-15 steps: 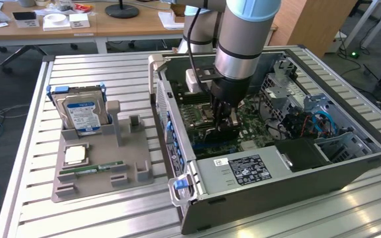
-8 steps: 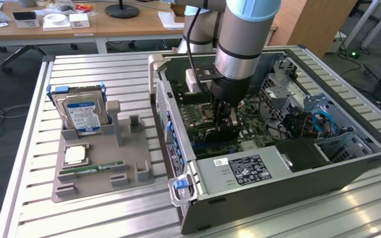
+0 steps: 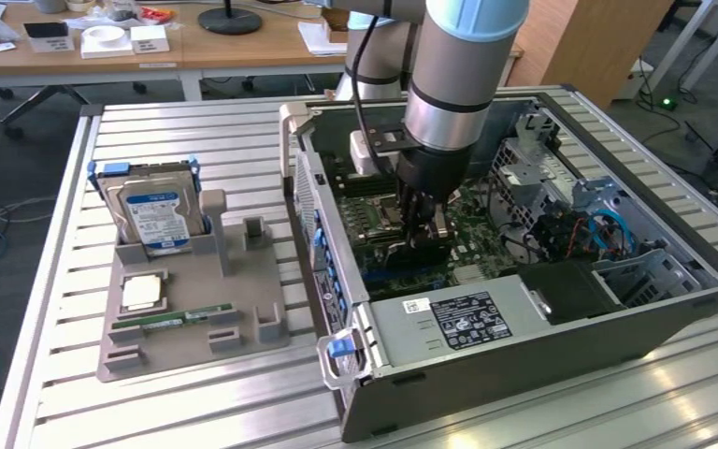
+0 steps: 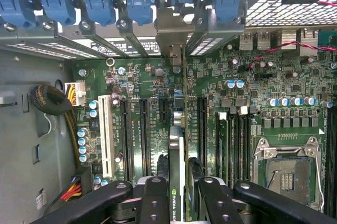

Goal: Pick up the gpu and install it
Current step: 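Insert the gpu into the slot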

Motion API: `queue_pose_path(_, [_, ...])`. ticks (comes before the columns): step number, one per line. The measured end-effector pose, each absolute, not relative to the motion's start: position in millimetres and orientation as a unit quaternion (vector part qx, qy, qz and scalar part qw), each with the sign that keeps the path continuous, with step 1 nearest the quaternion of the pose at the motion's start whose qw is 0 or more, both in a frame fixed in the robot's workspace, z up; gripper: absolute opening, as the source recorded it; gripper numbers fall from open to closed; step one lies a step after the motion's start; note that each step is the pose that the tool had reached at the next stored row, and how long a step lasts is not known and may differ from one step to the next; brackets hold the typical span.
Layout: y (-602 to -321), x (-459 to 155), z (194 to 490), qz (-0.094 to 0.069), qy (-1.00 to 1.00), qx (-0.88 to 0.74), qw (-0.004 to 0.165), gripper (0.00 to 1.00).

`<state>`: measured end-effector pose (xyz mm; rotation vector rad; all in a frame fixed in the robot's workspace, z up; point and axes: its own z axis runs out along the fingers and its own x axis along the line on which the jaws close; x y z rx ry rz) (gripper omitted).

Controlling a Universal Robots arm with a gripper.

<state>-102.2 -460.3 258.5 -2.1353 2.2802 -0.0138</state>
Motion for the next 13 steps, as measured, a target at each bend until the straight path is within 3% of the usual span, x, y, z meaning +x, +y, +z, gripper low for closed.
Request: queue_pose_path(13, [-460.3,-102.5,258.2,-0.004,0.732,-0.682,0.009,0.26])
